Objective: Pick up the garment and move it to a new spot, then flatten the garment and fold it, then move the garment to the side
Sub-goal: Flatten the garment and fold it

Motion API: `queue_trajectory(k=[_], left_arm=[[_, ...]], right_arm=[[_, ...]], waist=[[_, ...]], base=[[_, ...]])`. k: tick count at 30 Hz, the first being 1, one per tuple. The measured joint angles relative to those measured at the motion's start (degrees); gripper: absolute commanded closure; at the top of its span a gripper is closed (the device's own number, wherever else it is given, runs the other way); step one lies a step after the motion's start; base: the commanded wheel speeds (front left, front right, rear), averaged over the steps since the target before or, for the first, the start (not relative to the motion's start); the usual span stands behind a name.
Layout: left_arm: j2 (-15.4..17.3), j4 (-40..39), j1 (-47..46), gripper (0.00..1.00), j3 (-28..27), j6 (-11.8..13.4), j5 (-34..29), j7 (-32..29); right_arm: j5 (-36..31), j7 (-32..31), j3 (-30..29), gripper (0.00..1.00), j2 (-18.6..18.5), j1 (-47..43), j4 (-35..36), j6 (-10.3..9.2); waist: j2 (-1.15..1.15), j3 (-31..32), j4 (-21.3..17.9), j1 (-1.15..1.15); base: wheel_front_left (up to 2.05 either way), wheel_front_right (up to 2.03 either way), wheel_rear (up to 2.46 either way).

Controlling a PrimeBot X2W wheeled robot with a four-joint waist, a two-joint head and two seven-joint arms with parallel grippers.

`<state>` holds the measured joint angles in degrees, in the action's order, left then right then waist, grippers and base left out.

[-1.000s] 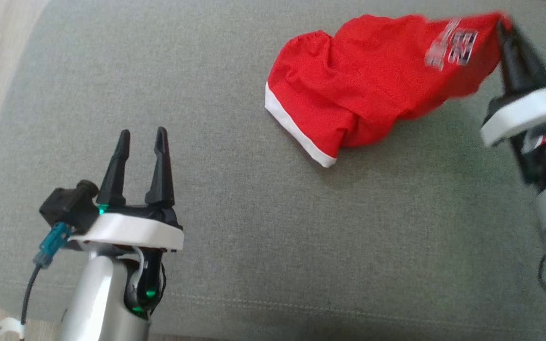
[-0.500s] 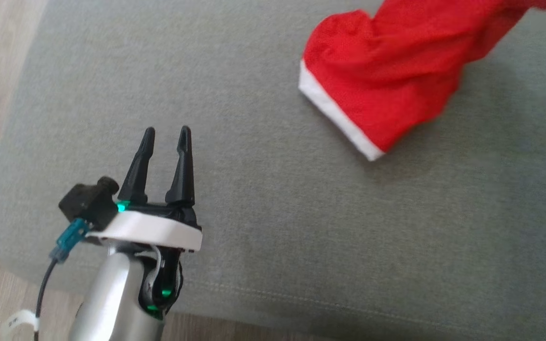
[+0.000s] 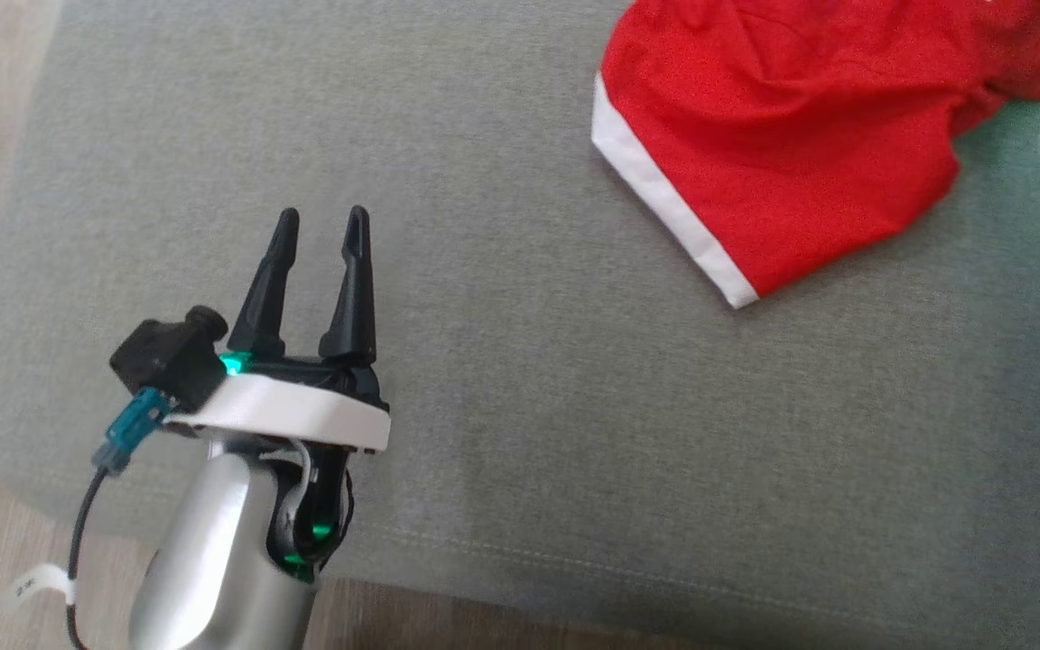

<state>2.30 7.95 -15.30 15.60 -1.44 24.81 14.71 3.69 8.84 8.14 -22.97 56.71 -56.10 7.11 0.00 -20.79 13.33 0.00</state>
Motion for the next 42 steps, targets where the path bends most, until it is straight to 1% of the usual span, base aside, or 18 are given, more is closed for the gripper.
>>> queue_trajectory(k=[5, 9, 12, 19, 24, 28, 33, 37, 40, 42], left_arm=[[0.0, 0.5, -0.4, 0.00, -0.5, -0.1, -0.6, 0.0], [0.0, 0.7, -0.4, 0.00, -1.2, -0.1, -1.1, 0.0], [0.0, 0.9, -0.2, 0.00, -1.8, -0.1, -1.6, 0.0], [0.0, 0.9, 1.4, 0.00, -3.0, -0.6, -2.0, 0.0], [0.0, 0.9, 2.7, 0.00, -3.2, -0.6, -2.6, 0.0], [0.0, 0.6, 3.4, 0.00, -3.4, -0.6, -2.5, 0.0], [0.0, 0.7, 4.7, 0.00, -3.4, -0.7, -2.5, 0.0], [0.0, 0.8, 4.8, 0.00, -3.4, -0.7, -2.5, 0.0], [0.0, 0.8, 4.7, 0.00, -3.0, -0.9, -2.5, 0.0], [0.0, 0.9, 4.7, 0.00, -2.7, -1.0, -2.5, 0.0]], right_arm=[[0.7, 3.3, 0.2, 0.00, 2.3, 0.1, -1.4, 0.00], [2.6, 4.6, 0.7, 0.00, 4.0, -0.2, -0.6, 0.00], [4.1, 5.2, 1.3, 0.00, 5.3, -2.1, 1.9, 0.00], [8.4, 5.5, 1.8, 0.00, 7.4, -10.1, 9.4, 0.00], [11.2, 5.5, 0.4, 0.00, 9.7, -16.8, 16.4, 0.00], [13.2, 5.5, -1.3, 0.00, 12.0, -24.4, 22.9, 0.00], [13.2, 5.5, -2.0, 0.00, 14.6, -33.9, 28.4, 0.00], [12.9, 4.8, -2.5, 0.00, 15.7, -36.2, 30.4, 0.00], [13.0, 2.9, -2.2, 0.00, 16.3, -36.3, 32.2, 0.00], [14.3, 1.1, -1.4, 0.00, 16.9, -36.3, 32.8, 0.00]], waist=[[0.00, 0.7, -2.0, 0.00], [0.00, 2.6, -3.6, 0.00], [0.00, 4.1, -5.0, 0.00], [0.00, 7.7, -8.3, 0.00], [0.00, 9.6, -10.3, 0.00], [0.00, 10.4, -11.5, 0.00], [0.00, 10.5, -12.4, 0.00], [0.00, 10.3, -12.6, 0.00], [0.00, 9.9, -12.2, 0.00], [0.00, 9.6, -11.6, 0.00]], base=[[0.00, 0.00, 0.00], [0.00, 0.00, 0.00], [0.00, 0.00, 0.00], [0.00, 0.00, 0.00], [0.00, 0.00, 0.00], [0.00, 0.00, 0.00], [0.00, 0.00, 0.00], [0.00, 0.00, 0.00], [0.00, 0.00, 0.00], [0.00, 0.00, 0.00]])
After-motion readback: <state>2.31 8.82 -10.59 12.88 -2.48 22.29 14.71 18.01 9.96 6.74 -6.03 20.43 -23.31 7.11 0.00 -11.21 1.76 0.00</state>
